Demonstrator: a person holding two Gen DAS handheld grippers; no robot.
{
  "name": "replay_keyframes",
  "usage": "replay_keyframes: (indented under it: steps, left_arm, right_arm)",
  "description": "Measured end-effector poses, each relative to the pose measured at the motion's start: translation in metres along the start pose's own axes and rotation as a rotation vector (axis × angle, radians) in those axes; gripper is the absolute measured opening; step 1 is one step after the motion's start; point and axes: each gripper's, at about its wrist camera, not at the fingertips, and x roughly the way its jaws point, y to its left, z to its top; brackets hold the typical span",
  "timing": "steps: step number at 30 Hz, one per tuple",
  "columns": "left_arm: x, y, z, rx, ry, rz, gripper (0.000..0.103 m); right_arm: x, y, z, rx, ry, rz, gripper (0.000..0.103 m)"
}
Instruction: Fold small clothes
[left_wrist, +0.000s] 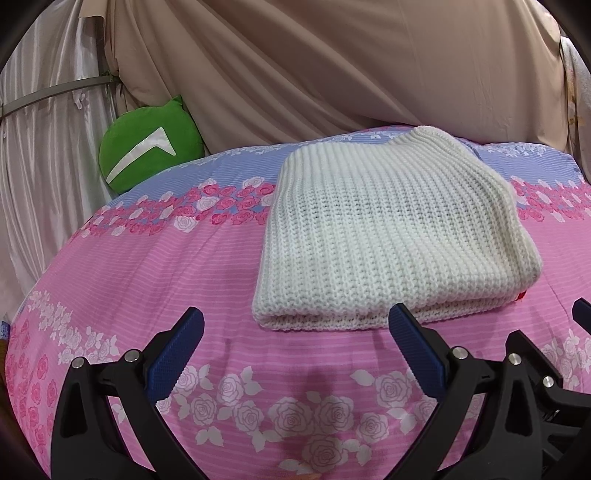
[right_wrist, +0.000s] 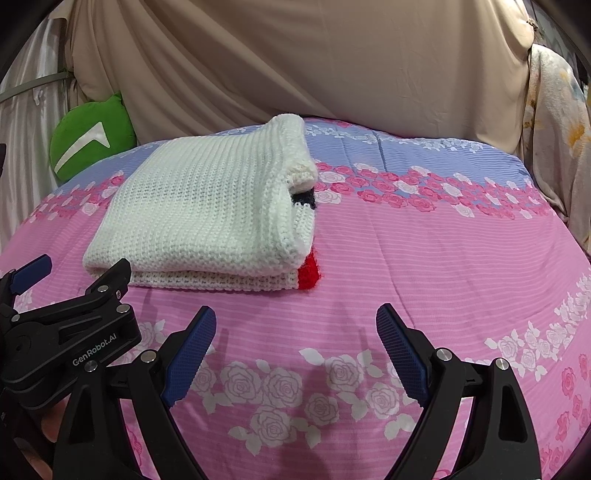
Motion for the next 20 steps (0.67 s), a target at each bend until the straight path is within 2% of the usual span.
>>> replay_keyframes:
  steps: [20]
  left_arm:
    - [-0.0080, -0.0002, -0.0009, 0.002, -0.034, -0.003, 0.095]
  right_arm:
    - [-0.0041, 0.0021, -0.0012, 0.012, -0.014, -0.031, 0.087]
